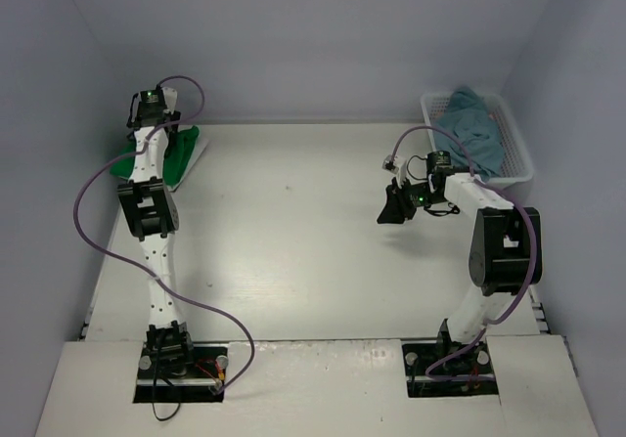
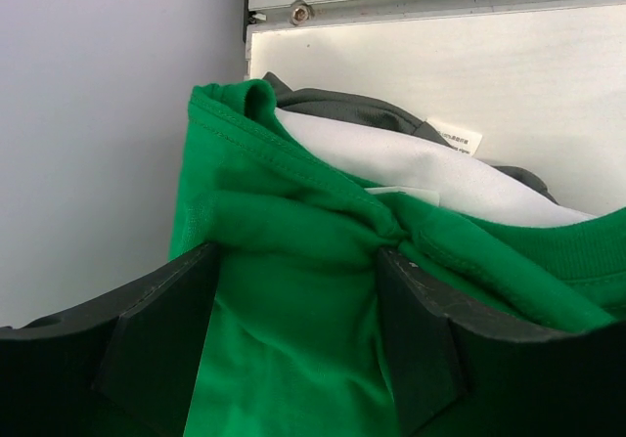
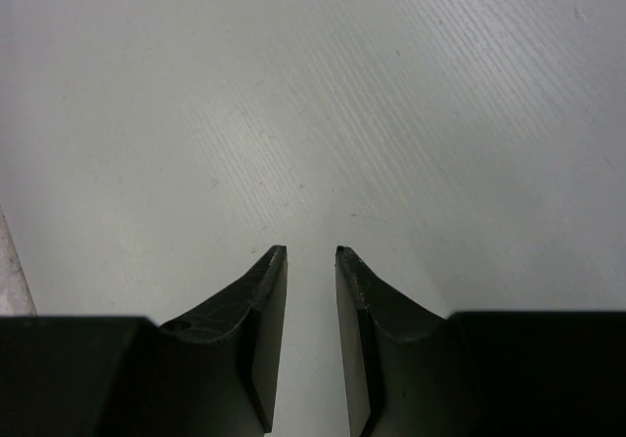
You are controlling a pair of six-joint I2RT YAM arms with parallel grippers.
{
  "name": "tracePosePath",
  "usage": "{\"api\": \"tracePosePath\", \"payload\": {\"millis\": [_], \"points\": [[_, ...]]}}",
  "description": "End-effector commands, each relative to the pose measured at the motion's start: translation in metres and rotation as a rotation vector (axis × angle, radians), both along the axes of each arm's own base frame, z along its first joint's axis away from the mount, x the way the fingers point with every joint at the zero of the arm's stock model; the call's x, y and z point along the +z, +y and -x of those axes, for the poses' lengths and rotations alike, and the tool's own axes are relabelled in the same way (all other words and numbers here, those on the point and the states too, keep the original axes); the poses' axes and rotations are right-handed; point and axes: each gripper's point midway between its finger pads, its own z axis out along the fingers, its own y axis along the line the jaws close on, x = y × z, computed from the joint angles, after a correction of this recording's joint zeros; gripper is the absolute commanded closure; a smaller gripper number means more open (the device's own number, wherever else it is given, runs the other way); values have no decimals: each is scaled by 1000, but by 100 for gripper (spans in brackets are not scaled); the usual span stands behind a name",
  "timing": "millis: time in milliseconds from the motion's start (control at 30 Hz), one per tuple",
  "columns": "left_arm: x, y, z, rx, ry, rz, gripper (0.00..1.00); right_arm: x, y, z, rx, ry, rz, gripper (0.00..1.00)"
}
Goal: Fold and stack the t-shirts
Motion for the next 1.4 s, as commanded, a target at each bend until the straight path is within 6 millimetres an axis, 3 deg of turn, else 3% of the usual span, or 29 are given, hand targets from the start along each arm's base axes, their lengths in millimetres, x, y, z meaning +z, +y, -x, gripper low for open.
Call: {"api": "tracePosePath", "payload": {"millis": [0, 100, 200, 233, 333, 433, 533, 633, 700, 767, 800, 833, 867, 900, 967, 1000, 1033, 1067, 1100, 1200, 1367], "points": [[-1, -5, 3, 8, -2, 31, 40, 11, 2, -2, 15, -34, -37, 76], [28, -5, 6, 9, -36, 27, 40, 12, 0, -3, 13, -41, -29, 76], [68, -9, 10, 6, -81, 19, 39, 14, 0, -3, 13, -52, -24, 76], [93, -11, 13, 5, -116, 14, 39, 18, 0, -4, 13, -63, -24, 76], [129, -18, 23, -4, -155, 15, 39, 22, -2, -5, 9, -81, -13, 76], [191, -30, 39, -26, -240, 15, 39, 26, -3, -7, 5, -97, 0, 76], [233, -39, 55, -38, -291, 16, 39, 30, -5, -7, -3, -110, 10, 76], [255, -54, 76, -66, -289, 69, 39, 37, -8, -8, -15, -133, 34, 76], [258, -75, 88, -129, -274, 155, 39, 43, -11, -8, -32, -151, 52, 75], [258, -96, 115, -181, -229, 237, 39, 56, -18, -9, -64, -195, 93, 75], [277, -118, 132, -257, -255, 309, 39, 67, -20, -9, -88, -218, 103, 73], [254, -130, 143, -281, -184, 372, 39, 72, -23, -9, -104, -230, 115, 72], [254, -141, 154, -314, -170, 415, 39, 76, -28, -12, -132, -246, 147, 71], [268, -162, 174, -384, -175, 482, 39, 91, -30, -13, -162, -274, 152, 68], [256, -181, 197, -428, -108, 559, 39, 103, -38, -17, -214, -300, 181, 65], [267, -189, 213, -448, -121, 585, 39, 117, -40, -18, -235, -329, 183, 62], [266, -201, 226, -487, -94, 636, 39, 121, -41, -18, -262, -325, 183, 59], [257, -207, 238, -494, -60, 671, 39, 126, -43, -19, -280, -330, 186, 58], [269, -214, 254, -510, -83, 688, 39, 131, -45, -18, -302, -341, 191, 57], [266, -233, 293, -571, -65, 751, 39, 138, -48, -15, -342, -342, 191, 53], [246, -244, 334, -627, -28, 768, 39, 131, -53, -7, -400, -318, 197, 51]]}}
